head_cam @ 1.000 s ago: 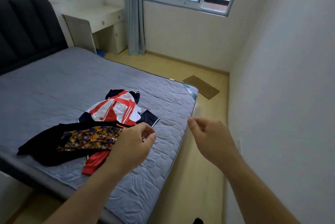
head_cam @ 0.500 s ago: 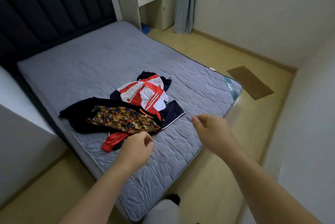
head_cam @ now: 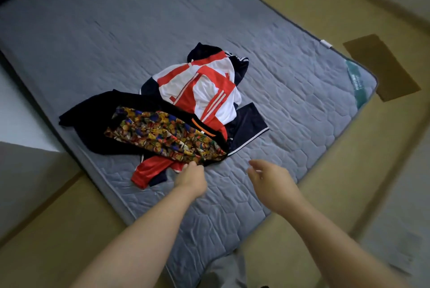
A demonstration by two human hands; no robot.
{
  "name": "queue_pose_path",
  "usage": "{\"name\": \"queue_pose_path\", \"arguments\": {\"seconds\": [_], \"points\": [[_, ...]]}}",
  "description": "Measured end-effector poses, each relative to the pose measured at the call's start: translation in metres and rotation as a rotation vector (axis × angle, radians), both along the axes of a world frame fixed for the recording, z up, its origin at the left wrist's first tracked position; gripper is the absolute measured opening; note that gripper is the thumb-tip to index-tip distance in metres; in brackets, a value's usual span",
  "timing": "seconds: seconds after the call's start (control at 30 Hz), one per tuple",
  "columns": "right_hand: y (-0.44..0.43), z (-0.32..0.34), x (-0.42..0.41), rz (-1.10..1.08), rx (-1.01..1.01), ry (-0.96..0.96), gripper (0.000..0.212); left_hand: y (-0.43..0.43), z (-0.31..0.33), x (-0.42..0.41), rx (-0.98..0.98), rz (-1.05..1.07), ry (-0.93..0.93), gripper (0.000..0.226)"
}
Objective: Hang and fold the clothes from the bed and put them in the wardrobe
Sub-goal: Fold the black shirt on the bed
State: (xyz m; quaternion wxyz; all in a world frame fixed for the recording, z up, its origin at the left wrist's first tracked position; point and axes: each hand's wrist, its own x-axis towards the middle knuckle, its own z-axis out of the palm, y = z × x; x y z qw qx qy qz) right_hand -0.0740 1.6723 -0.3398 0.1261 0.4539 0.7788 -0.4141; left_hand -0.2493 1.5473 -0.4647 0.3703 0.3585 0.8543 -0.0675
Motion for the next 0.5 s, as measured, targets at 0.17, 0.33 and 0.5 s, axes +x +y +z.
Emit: {"name": "queue_pose_path", "arguments": {"seconds": [0.17,0.33,0.5], "points": [[0.030,-0.071,-0.034,-0.042,-0.067,-0.087,0.046,0.037,-0.088,-0.039,-0.186,-0.099,-0.019,0.040],[0.042,-0.124,-0.051,-0.023,-0.088,-0.140,0.045,0.049,-0.157,-0.064,-0.361,-0.224,-0.018,0.046],[0.046,-0.158,-0.052,-0.036,-0.127,-0.161,0.047,0.045,-0.204,-0.082,-0.443,-0.340,-0.025,0.052]]}}
